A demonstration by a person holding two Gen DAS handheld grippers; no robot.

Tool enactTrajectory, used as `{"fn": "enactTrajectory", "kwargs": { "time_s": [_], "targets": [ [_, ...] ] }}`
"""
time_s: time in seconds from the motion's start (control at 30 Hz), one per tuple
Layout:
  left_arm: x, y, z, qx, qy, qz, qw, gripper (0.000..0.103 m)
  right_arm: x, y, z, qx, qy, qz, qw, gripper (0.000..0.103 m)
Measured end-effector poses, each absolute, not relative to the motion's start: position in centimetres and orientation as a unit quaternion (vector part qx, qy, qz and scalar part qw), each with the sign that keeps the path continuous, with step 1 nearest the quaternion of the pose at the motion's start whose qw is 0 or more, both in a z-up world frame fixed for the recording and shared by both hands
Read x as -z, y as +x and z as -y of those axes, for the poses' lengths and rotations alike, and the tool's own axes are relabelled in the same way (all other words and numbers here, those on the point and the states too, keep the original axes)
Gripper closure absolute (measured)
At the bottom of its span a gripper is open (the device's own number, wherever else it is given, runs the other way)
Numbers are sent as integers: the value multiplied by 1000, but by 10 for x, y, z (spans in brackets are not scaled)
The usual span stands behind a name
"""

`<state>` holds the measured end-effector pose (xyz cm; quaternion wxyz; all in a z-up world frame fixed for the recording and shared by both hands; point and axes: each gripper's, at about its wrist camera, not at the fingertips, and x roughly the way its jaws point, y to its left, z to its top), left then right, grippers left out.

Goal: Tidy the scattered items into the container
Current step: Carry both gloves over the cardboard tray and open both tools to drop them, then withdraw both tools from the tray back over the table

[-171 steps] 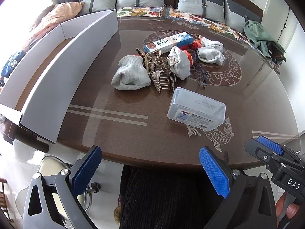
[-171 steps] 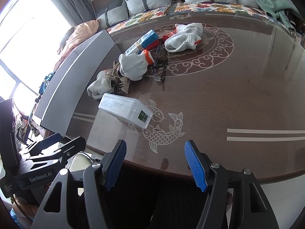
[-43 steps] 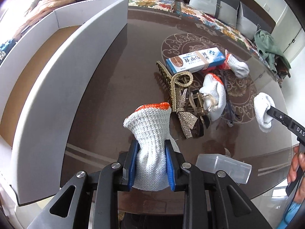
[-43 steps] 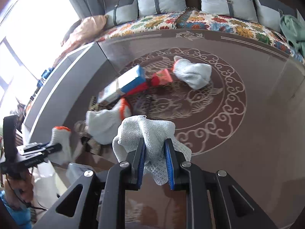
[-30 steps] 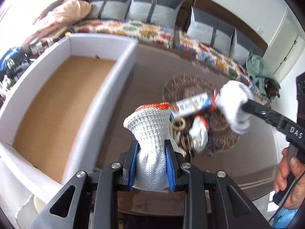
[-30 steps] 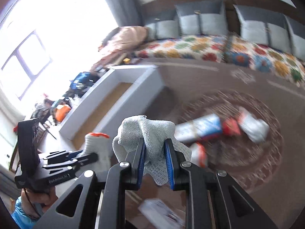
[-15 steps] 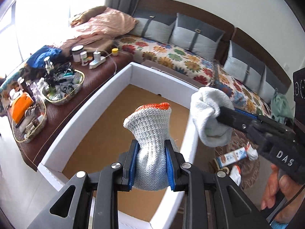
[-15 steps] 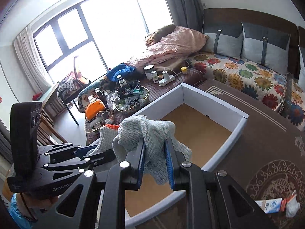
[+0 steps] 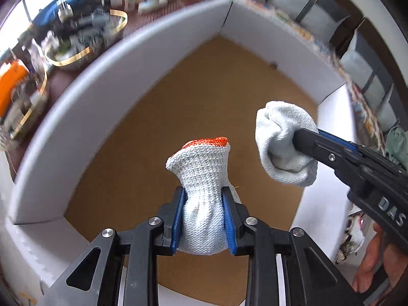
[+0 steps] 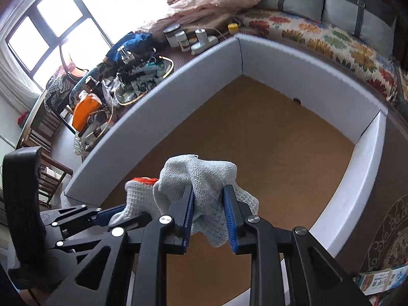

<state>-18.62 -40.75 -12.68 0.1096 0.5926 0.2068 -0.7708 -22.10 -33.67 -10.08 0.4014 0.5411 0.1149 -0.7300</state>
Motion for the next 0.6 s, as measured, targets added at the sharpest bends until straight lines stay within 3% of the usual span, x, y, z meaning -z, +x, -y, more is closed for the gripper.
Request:
{"fn": "enactTrajectory", "kwargs": {
  "time_s": [0.07, 0.17, 0.6],
  "targets": [
    [139, -187, 407, 758, 608, -206, 116, 73, 121, -224, 336, 719, 566, -117, 387, 52],
    [143, -183, 409, 754, 608, -216, 123, 66, 131, -223, 332, 721, 569, -123, 375, 49],
    [101, -158, 411, 773, 573, -221, 158, 63, 88, -202, 287, 740, 543, -53, 393, 49]
  ]
}}
